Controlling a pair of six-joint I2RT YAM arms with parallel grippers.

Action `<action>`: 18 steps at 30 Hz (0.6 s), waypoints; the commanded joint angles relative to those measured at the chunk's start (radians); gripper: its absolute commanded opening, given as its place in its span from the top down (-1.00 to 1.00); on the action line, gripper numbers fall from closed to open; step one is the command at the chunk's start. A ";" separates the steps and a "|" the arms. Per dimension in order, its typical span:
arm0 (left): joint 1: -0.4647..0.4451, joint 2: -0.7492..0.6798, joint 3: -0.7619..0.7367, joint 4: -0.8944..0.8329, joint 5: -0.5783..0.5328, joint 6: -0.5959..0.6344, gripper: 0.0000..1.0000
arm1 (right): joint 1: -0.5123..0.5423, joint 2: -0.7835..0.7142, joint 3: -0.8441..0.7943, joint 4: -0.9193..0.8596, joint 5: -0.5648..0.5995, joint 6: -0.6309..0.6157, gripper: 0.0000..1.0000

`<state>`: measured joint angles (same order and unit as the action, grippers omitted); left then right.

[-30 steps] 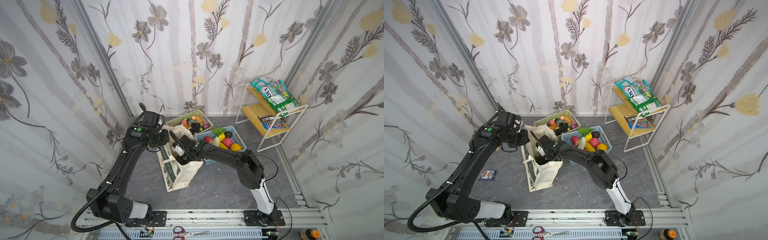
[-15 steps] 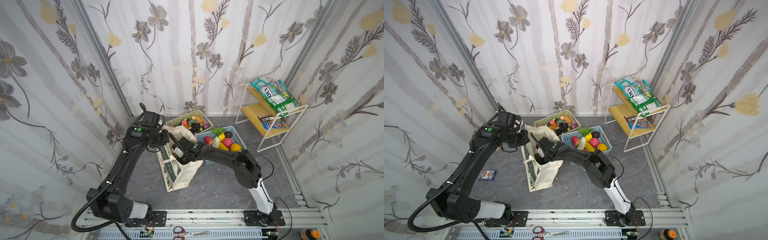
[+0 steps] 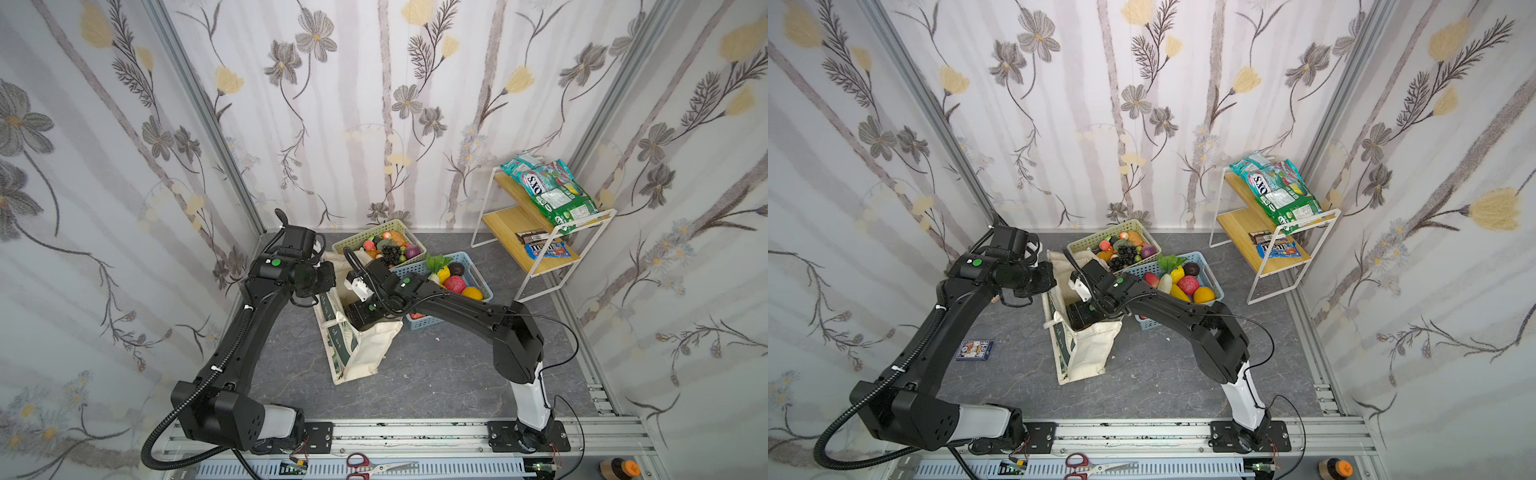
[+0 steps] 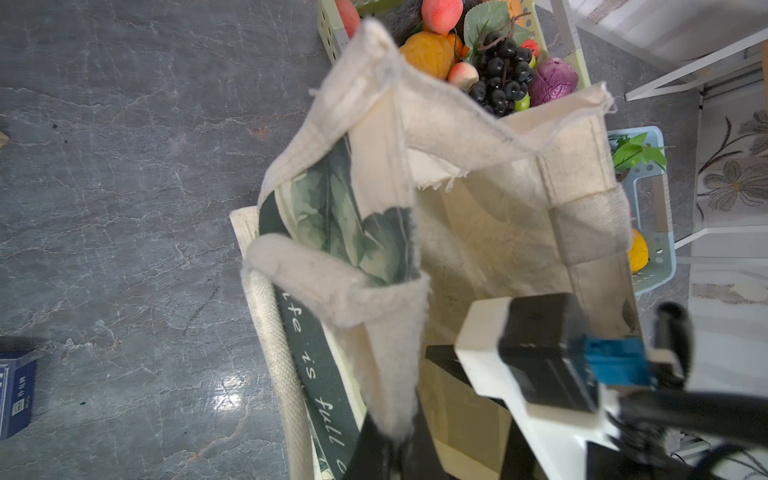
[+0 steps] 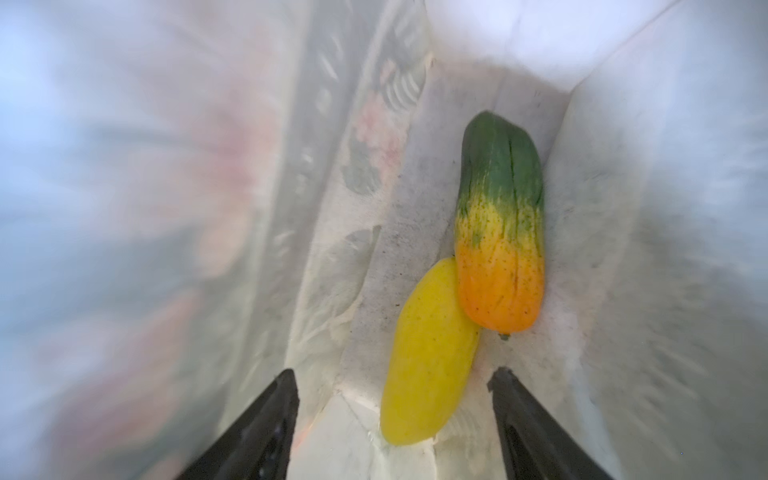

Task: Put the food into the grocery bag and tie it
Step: 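Lower the green papaya into the bag and open the right gripper, then lift the right gripper out of the bag and move over the blue basket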

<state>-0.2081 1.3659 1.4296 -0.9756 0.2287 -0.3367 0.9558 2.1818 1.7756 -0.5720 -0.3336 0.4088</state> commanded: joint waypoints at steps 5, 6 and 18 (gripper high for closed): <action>0.007 -0.018 -0.013 0.006 -0.006 -0.001 1.00 | -0.019 -0.097 0.013 0.031 0.044 -0.008 -0.48; 0.007 -0.020 -0.014 0.007 -0.006 -0.001 1.00 | -0.024 -0.111 0.013 0.029 0.045 -0.008 -0.49; 0.012 -0.027 -0.024 0.012 -0.012 -0.007 1.00 | -0.103 -0.259 0.028 -0.003 0.092 -0.028 -0.50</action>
<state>-0.1986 1.3434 1.4082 -0.9714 0.2283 -0.3374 0.8619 1.9488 1.7924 -0.5793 -0.2714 0.3988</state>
